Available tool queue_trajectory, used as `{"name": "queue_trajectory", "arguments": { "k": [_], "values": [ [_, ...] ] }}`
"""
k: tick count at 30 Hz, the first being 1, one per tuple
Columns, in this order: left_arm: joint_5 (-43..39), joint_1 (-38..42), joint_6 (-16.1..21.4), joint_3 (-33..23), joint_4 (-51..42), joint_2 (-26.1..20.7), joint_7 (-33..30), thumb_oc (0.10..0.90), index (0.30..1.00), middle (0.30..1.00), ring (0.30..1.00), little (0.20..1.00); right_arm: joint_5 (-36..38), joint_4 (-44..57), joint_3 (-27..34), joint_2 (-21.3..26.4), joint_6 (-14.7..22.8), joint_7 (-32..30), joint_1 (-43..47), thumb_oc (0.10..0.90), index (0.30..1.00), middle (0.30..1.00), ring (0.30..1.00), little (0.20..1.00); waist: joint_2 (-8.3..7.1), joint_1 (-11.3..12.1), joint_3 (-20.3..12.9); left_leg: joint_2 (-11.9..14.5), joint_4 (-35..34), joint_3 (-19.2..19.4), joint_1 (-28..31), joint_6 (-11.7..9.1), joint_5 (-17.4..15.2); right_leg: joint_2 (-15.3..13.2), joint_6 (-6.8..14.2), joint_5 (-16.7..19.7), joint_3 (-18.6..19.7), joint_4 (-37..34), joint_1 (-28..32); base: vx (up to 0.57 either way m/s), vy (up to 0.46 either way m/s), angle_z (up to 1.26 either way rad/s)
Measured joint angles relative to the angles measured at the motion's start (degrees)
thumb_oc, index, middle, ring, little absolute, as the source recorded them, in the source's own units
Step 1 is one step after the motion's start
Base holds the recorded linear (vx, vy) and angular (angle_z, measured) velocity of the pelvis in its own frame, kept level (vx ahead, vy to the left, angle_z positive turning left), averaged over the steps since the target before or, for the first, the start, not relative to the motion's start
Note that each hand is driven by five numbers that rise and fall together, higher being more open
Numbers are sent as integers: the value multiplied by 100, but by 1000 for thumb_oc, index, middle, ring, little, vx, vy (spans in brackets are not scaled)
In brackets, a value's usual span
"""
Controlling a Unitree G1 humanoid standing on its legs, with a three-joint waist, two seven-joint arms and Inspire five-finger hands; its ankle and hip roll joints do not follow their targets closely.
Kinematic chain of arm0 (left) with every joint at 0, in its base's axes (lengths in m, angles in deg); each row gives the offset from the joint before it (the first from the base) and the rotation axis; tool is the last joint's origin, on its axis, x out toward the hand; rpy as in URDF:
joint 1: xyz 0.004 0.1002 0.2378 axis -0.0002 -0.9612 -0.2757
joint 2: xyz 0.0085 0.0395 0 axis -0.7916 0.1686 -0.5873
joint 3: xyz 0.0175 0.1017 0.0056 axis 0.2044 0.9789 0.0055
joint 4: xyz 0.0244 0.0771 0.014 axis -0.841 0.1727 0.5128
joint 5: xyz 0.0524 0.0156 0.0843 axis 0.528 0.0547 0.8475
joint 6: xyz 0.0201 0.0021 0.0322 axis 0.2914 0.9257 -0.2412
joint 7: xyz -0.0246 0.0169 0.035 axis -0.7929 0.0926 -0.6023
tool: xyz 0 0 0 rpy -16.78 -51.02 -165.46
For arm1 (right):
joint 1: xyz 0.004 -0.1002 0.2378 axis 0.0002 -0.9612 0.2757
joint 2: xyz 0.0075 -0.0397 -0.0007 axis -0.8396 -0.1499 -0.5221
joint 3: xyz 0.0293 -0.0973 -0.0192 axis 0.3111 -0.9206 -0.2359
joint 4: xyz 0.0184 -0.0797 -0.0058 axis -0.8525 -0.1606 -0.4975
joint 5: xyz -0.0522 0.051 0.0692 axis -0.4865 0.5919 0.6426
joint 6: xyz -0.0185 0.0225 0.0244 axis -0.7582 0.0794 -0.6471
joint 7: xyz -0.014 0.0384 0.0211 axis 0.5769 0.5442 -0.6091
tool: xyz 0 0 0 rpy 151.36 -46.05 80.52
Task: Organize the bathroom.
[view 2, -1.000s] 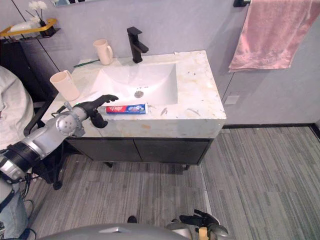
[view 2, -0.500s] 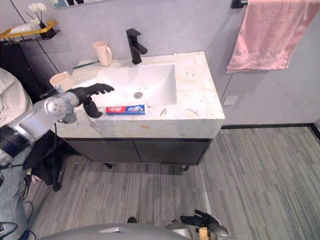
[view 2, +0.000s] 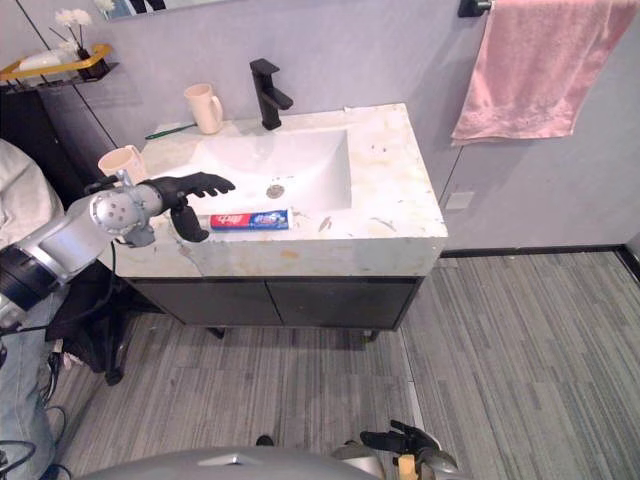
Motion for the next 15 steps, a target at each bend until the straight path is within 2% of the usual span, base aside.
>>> {"name": "queue_trajectory", "arguments": {
  "k": [15],
  "values": [
    [324, -91, 129, 30, 245, 173, -327, 800, 900, 900, 900, 900, 2, -8, 5, 6, 12, 10, -19, 800, 900, 900, 900, 900, 6, -20, -21, 1, 0, 21, 11, 1, -1, 1, 0, 11, 21, 2, 0, 24, 1, 0]
  ]
}}
